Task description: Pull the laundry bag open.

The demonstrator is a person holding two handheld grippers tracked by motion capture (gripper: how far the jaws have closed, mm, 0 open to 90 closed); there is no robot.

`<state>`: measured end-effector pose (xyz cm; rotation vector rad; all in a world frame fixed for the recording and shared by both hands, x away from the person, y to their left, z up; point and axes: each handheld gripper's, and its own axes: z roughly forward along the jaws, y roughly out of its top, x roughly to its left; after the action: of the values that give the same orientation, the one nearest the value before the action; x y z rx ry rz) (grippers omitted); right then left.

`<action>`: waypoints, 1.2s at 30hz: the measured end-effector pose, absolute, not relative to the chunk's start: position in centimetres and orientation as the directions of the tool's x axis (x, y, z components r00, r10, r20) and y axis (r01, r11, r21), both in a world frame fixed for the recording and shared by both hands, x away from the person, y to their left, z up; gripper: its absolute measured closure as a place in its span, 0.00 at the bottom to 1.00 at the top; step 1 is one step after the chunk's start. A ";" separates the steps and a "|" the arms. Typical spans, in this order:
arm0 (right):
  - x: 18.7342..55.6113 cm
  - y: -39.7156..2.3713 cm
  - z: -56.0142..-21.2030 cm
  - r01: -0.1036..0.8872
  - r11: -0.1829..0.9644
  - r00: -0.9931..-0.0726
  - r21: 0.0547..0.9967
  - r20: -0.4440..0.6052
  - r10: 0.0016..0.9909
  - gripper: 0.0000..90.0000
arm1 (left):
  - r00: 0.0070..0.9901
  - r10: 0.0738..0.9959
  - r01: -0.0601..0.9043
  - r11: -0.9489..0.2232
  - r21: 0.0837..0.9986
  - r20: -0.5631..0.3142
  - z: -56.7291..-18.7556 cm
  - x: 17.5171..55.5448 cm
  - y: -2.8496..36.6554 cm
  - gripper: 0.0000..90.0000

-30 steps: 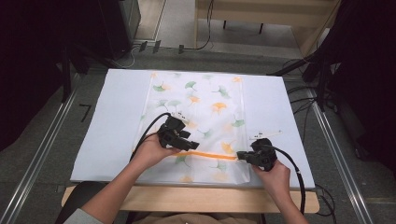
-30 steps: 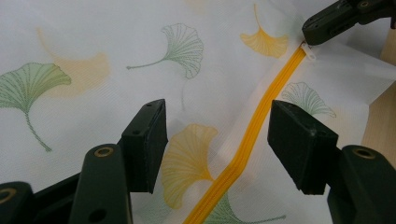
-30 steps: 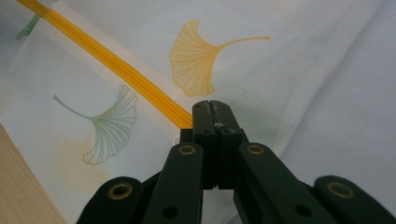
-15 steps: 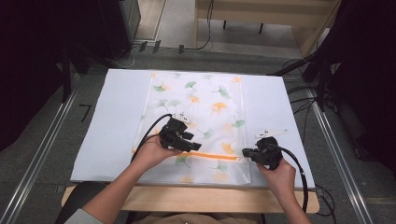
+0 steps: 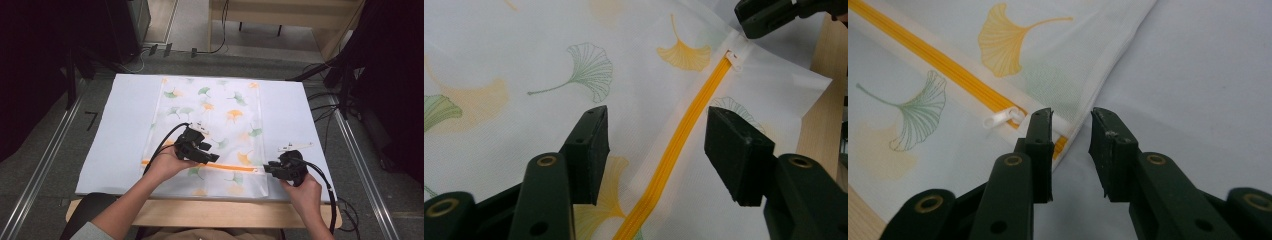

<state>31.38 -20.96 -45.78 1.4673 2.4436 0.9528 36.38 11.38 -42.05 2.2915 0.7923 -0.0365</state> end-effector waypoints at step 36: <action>30.4 -18.6 -46.5 0.700 0.422 -0.575 0.576 0.105 0.811 0.94 | 0.821 0.505 0.549 -0.574 0.608 -0.264 -42.4 36.7 10.0 0.48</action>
<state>30.44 -18.59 -46.50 1.3369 2.4838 0.8681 36.66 10.03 -42.40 2.2932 0.7688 -0.0795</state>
